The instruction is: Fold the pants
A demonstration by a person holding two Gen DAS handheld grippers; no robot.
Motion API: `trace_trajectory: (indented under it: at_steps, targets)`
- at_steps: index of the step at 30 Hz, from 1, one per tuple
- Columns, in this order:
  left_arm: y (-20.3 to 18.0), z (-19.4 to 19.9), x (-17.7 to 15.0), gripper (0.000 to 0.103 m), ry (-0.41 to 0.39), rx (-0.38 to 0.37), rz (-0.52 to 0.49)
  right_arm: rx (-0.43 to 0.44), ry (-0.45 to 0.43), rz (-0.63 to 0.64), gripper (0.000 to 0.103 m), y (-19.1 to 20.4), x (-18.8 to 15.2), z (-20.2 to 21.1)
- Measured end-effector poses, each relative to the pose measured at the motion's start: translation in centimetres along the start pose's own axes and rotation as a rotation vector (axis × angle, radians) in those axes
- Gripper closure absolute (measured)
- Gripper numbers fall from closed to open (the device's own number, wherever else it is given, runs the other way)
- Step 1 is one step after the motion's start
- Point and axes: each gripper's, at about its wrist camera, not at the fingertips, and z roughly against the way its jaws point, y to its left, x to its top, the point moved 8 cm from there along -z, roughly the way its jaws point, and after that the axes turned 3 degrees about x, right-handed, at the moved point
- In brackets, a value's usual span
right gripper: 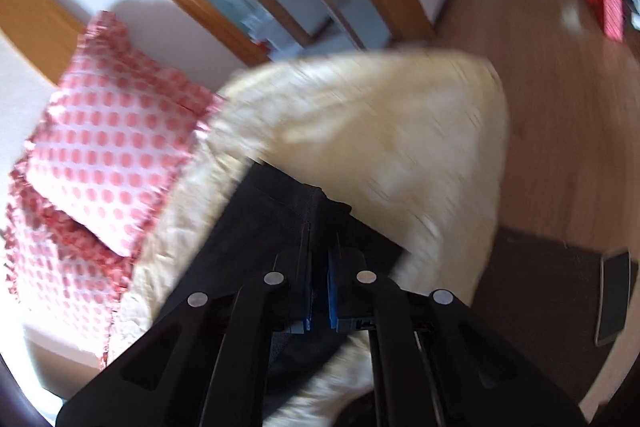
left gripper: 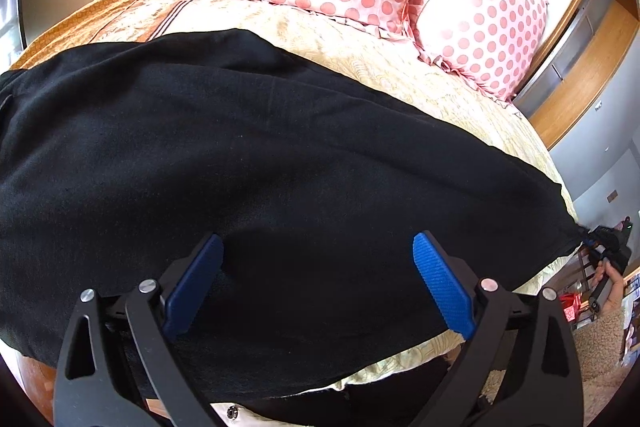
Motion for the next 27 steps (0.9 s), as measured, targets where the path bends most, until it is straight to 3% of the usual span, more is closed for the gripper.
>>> trace_trajectory:
  at_steps: [6,8,10,12,14,17,19,25,27]
  targets:
    - [0.1,0.0,0.0,0.007,0.000,-0.015,-0.009,-0.092,-0.031,0.091,0.094,0.8,-0.4,1.3]
    - [0.0,0.0,-0.1,0.007,-0.007,-0.014,-0.017,-0.153,-0.094,0.112,0.066,0.9,0.2,2.7]
    - [-0.1,0.0,-0.2,0.007,-0.009,-0.010,-0.030,-0.212,-0.174,0.161,0.046,1.5,1.1,4.3]
    - [-0.2,0.1,-0.2,0.007,-0.010,-0.009,-0.044,-0.213,-0.246,0.241,0.047,3.5,1.7,5.9]
    - [-0.2,0.1,-0.3,0.007,-0.015,-0.014,-0.054,-0.113,-0.243,0.365,0.047,8.1,1.1,6.2]
    - [-0.1,0.2,-0.3,0.007,-0.026,-0.027,-0.051,0.136,-0.056,0.573,0.047,16.8,-3.3,4.1]
    - [0.0,0.3,-0.5,0.007,-0.033,-0.032,-0.046,0.330,0.142,0.727,0.047,23.8,-9.0,2.1]
    - [0.7,1.6,-1.2,0.007,-0.068,-0.007,-0.035,0.675,0.560,1.101,0.052,39.3,-26.7,-1.6]
    - [0.9,2.5,-1.4,0.007,-0.088,0.003,-0.035,0.726,0.654,1.205,0.052,42.2,-31.7,-2.5]
